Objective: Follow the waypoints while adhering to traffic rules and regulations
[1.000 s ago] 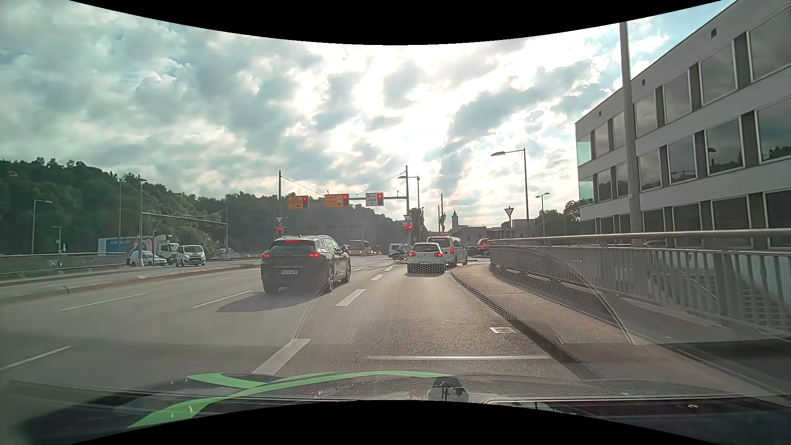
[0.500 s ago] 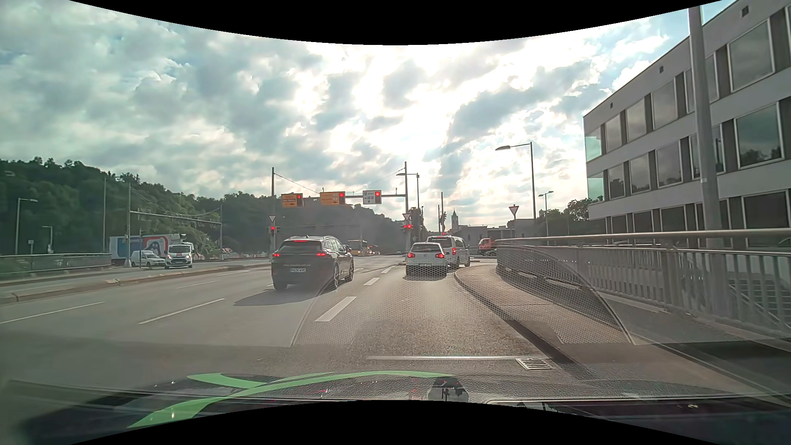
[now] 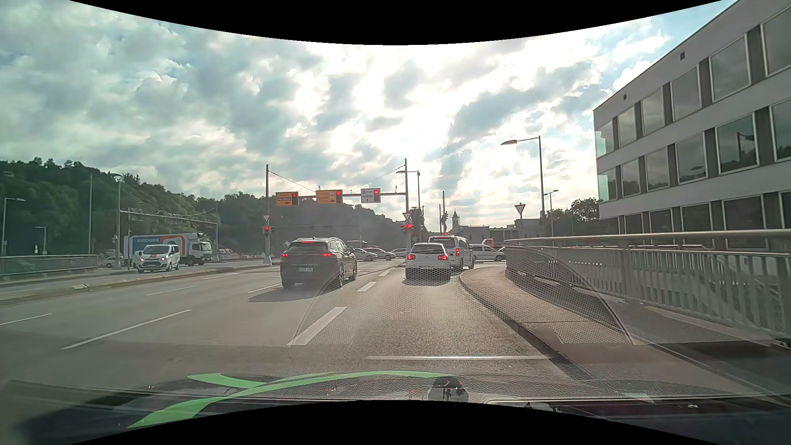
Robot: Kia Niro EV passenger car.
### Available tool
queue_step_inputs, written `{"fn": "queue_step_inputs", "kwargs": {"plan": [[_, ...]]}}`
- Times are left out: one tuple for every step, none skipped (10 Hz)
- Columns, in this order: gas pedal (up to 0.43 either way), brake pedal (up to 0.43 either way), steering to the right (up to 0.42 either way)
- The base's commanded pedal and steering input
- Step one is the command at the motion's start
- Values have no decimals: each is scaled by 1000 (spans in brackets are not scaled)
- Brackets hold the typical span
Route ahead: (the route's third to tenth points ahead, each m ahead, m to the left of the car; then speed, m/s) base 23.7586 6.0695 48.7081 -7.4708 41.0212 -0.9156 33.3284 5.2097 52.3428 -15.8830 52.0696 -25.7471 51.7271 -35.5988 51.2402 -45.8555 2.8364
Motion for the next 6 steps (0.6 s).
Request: {"fn": "queue_step_inputs", "kwargs": {"plan": [[0, 0, -9], [0, 0, -8], [0, 0, -7], [0, 0, -7], [0, 0, -7], [0, 0, -7]]}}
